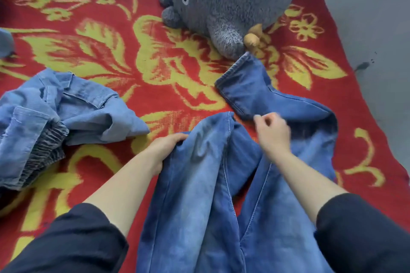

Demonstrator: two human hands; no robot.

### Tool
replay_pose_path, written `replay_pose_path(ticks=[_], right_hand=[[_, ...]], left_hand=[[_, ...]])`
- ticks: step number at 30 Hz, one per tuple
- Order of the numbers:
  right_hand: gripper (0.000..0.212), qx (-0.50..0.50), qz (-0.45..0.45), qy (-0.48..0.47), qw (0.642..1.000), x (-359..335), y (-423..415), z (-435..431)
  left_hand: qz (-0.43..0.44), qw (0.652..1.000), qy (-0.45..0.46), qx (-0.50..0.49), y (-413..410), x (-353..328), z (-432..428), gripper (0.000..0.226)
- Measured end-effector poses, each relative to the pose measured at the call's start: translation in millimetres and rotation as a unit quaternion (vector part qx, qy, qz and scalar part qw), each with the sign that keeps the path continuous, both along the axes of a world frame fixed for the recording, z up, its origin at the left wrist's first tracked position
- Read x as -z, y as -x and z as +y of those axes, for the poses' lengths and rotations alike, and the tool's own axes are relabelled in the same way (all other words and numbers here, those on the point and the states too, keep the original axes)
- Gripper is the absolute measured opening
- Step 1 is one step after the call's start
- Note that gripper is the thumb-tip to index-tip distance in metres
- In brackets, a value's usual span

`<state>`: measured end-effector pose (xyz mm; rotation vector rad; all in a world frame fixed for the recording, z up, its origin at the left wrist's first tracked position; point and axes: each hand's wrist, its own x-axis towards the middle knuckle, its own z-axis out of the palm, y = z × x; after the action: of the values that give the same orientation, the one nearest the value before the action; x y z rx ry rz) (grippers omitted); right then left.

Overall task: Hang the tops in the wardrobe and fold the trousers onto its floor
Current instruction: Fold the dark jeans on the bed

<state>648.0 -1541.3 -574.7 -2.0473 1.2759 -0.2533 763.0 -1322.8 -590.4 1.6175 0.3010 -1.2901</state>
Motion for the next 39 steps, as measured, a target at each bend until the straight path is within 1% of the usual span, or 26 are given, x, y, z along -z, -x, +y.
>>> replay_pose_path(ticks=[1,2,3,4,5,6,8,9,10,12,13,14,15,17,18,19,21,22,24,25,27,29,31,33,36,39], right_hand=[[0.046,-0.010,0.024,-0.103,0.994,3,-10,14],[0.056,-0.005,0.043,-0.194,0.980,2,-21,26],[0.055,0.008,0.038,-0.249,0.968,1,-31,33],[0.044,0.020,0.014,-0.280,0.960,-2,-41,37],[0.032,0.034,-0.018,-0.309,0.950,-7,-50,38],[0.026,0.046,-0.050,-0.337,0.939,-17,-59,39],[0.023,0.047,-0.133,-0.350,0.926,-39,-72,36],[0.019,0.029,-0.177,-0.337,0.924,-50,-78,34],[0.017,0.006,-0.216,-0.332,0.918,-61,-84,33],[0.017,-0.027,-0.265,-0.352,0.898,-72,-92,29],[0.016,-0.036,-0.264,-0.357,0.895,-72,-94,26],[0.015,-0.044,-0.245,-0.348,0.904,-70,-95,24],[0.017,-0.053,-0.204,-0.325,0.922,-65,-94,23],[0.025,-0.085,-0.089,-0.242,0.962,-48,-87,25],[0.032,-0.098,-0.031,-0.197,0.975,-37,-79,28],[0.037,-0.108,0.011,-0.167,0.980,-25,-67,30],[0.035,-0.137,0.078,-0.139,0.978,-4,-33,37],[0.029,-0.153,0.110,-0.127,0.974,6,-13,40],[0.009,-0.185,0.164,-0.089,0.965,22,30,49],[0.016,-0.197,0.177,-0.066,0.962,28,51,54],[0.020,-0.220,0.170,-0.015,0.960,36,92,68],[0.037,-0.239,0.160,0.026,0.957,38,128,82],[0.052,-0.233,0.157,0.036,0.959,35,163,95],[0.059,-0.202,0.165,0.037,0.965,32,201,104],[0.072,-0.139,0.223,0.055,0.963,30,264,111],[0.086,-0.008,0.262,0.050,0.964,27,330,120]], left_hand=[[0.002,1.000,0.014,-0.016,-2,-4,-3,0.023],[0.014,0.999,0.038,-0.019,-5,-10,-5,0.020],[0.025,0.998,0.062,-0.011,-8,-18,-5,0.017],[0.026,0.996,0.084,-0.001,-11,-29,-5,0.018],[0.000,0.995,0.098,0.007,-14,-38,-4,0.022],[-0.049,0.993,0.106,0.011,-17,-47,-1,0.026],[-0.177,0.976,0.125,0.003,-26,-66,6,0.020],[-0.220,0.966,0.138,-0.006,-33,-74,10,0.015],[-0.241,0.959,0.145,-0.019,-42,-82,13,0.015],[-0.276,0.952,0.128,-0.024,-64,-88,16,0.031],[-0.298,0.948,0.110,-0.012,-75,-85,16,0.038],[-0.316,0.944,0.095,-0.005,-83,-80,14,0.041],[-0.328,0.942,0.069,-0.003,-89,-71,12,0.045],[-0.334,0.942,-0.016,-0.001,-89,-47,12,0.064],[-0.332,0.942,-0.055,0.007,-81,-35,16,0.073],[-0.328,0.942,-0.071,0.021,-68,-23,20,0.075],[-0.352,0.930,-0.071,0.078,-30,0,31,0.072],[-0.374,0.916,-0.087,0.114,-7,8,38,0.075],[-0.403,0.893,-0.127,0.153,40,24,52,0.089],[-0.404,0.888,-0.151,0.158,64,31,60,0.093],[-0.406,0.876,-0.197,0.167,112,39,77,0.091],[-0.413,0.866,-0.226,0.167,156,39,92,0.086],[-0.410,0.866,-0.248,0.144,196,37,105,0.084],[-0.387,0.872,-0.273,0.122,232,33,119,0.085],[-0.356,0.873,-0.312,0.117,282,28,146,0.088],[-0.330,0.871,-0.350,0.097,320,24,166,0.087]])
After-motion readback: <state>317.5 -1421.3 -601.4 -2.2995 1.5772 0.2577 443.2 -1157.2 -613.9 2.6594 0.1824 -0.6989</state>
